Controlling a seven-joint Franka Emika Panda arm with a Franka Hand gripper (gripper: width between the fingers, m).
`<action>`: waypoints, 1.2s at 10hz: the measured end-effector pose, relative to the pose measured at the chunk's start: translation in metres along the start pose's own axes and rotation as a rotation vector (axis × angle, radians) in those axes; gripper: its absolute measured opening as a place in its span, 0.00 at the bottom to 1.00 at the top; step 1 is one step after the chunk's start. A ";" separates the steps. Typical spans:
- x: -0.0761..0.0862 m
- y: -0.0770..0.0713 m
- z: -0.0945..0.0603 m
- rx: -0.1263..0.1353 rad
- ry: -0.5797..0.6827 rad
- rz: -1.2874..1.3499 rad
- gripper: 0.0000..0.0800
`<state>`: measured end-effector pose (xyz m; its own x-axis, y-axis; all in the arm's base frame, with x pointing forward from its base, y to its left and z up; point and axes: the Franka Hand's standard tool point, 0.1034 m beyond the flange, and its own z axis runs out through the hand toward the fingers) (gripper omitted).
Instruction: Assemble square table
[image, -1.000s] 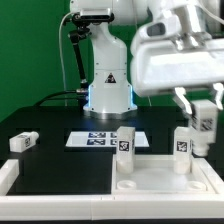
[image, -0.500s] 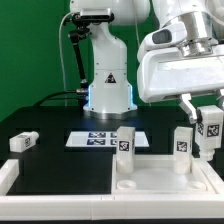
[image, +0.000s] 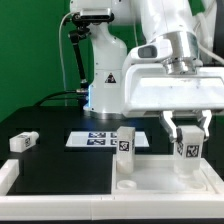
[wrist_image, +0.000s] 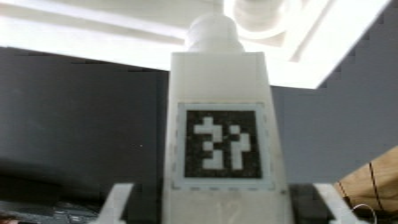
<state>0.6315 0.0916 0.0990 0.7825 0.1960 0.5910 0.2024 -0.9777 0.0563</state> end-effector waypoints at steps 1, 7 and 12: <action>0.002 0.000 0.002 0.008 -0.004 0.010 0.36; -0.002 -0.033 -0.003 0.046 -0.023 0.038 0.36; -0.006 -0.025 0.002 0.035 -0.025 0.047 0.36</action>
Offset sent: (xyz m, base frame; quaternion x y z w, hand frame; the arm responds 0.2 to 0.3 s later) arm -0.0118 0.0240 0.0075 0.0097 -0.0296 0.0342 0.9989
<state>0.6224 0.1153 0.0925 0.8062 0.1522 0.5718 0.1852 -0.9827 0.0004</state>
